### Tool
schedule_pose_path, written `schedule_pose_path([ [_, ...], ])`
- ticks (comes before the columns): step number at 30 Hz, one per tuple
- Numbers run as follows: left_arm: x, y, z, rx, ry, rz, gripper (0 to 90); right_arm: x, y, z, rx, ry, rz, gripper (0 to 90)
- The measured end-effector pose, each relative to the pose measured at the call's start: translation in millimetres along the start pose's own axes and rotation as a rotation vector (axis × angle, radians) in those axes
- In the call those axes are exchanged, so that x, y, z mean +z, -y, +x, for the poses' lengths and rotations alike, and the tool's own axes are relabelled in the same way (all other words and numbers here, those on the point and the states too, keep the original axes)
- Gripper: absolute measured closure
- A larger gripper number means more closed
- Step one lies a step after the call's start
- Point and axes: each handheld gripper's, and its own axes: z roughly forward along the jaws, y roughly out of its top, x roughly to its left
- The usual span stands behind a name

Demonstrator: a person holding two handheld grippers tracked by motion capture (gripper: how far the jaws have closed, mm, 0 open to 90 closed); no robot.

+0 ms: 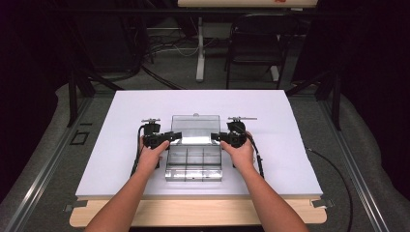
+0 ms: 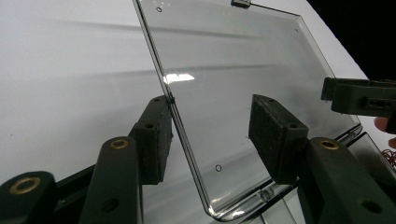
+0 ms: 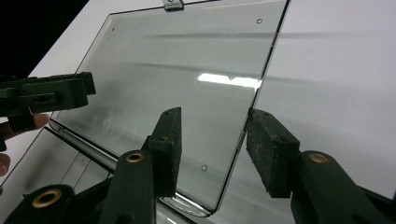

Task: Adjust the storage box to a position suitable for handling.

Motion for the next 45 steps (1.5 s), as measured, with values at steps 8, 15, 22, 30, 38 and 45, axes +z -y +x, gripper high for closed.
schedule_pose_path([
  [8, 0.3, 0.4, 0.8, -0.012, 0.003, 0.005, 49.8, 0.8, 0.4, -0.9, 0.013, -0.002, 0.0, 55.6],
  [15, 0.5, 0.6, 1.4, -0.016, 0.003, 0.007, 49.8, 0.8, 0.5, -1.5, 0.016, -0.004, 0.005, 55.5],
  [22, 1.1, 0.9, 2.6, -0.032, 0.01, 0.012, 49.7, 1.5, 0.6, -2.2, 0.033, -0.007, 0.009, 55.4],
  [30, 1.9, 1.9, 3.9, -0.048, 0.01, 0.017, 49.2, 2.3, 1.2, -4.5, 0.065, -0.021, 0.019, 55.2],
  [38, 2.9, 2.4, 5.0, -0.066, 0.009, 0.027, 48.5, 2.9, 2.2, -6.1, 0.084, -0.017, 0.029, 53.9],
  [45, 4.5, 5.2, 7.7, -0.089, 0.013, 0.029, 46.9, 4.3, 3.6, -5.6, 0.078, 0.002, 0.034, 51.7],
])
